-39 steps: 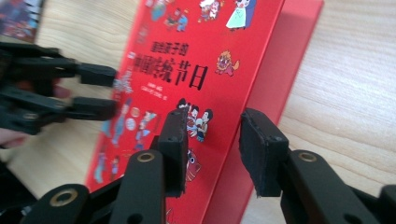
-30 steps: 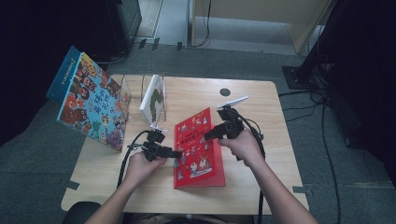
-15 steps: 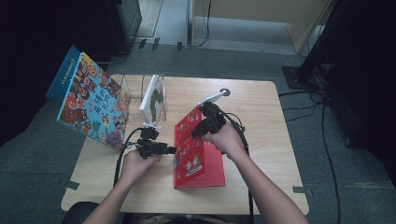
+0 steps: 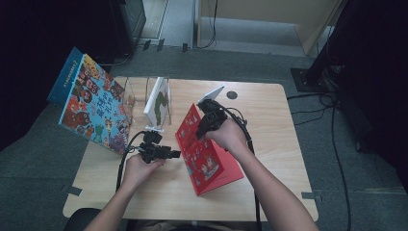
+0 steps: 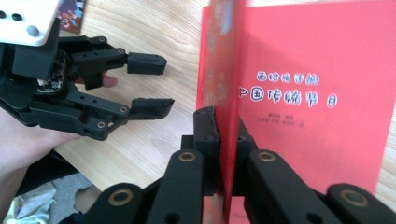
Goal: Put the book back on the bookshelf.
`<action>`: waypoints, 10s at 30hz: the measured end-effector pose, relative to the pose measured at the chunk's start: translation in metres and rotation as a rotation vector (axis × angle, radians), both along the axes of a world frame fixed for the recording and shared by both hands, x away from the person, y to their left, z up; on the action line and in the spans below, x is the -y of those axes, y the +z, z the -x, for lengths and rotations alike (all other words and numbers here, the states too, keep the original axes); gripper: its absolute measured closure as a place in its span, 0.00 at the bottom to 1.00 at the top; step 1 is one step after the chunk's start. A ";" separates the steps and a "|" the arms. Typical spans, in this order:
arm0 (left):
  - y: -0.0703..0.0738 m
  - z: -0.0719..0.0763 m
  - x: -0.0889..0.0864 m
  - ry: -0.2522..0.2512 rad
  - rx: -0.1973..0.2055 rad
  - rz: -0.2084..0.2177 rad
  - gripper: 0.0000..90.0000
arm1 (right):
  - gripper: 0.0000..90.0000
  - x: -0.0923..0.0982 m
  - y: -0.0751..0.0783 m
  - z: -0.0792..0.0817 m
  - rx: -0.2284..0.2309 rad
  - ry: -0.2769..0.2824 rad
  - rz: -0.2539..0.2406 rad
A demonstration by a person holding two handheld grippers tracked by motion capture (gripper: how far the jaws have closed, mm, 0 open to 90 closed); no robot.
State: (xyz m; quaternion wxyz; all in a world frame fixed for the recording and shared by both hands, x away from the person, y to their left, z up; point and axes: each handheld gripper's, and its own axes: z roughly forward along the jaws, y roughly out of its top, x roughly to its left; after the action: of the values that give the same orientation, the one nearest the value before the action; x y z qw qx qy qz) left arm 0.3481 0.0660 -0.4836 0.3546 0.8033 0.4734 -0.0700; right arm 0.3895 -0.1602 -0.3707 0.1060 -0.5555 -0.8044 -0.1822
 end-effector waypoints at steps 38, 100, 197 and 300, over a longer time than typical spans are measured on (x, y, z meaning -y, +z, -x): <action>0.021 -0.010 0.020 -0.083 0.055 0.165 0.38 | 0.98 0.018 0.067 0.012 0.106 0.121 -0.035; 0.077 -0.037 0.007 -0.166 0.107 0.356 0.06 | 0.93 0.045 0.097 0.044 0.244 0.253 -0.267; 0.100 -0.042 -0.019 -0.305 0.076 0.417 0.90 | 0.55 0.104 0.007 0.006 0.294 0.300 -0.358; 0.178 0.002 -0.181 0.200 0.164 0.240 0.89 | 0.31 0.125 -0.152 0.068 0.735 0.050 -0.010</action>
State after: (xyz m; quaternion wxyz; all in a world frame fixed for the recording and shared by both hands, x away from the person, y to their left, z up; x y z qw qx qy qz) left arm 0.3457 0.2470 -0.3052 0.4905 0.7071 0.5088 -0.0244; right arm 0.3211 -0.2847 -0.5230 -0.1828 -0.4326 -0.8012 -0.3708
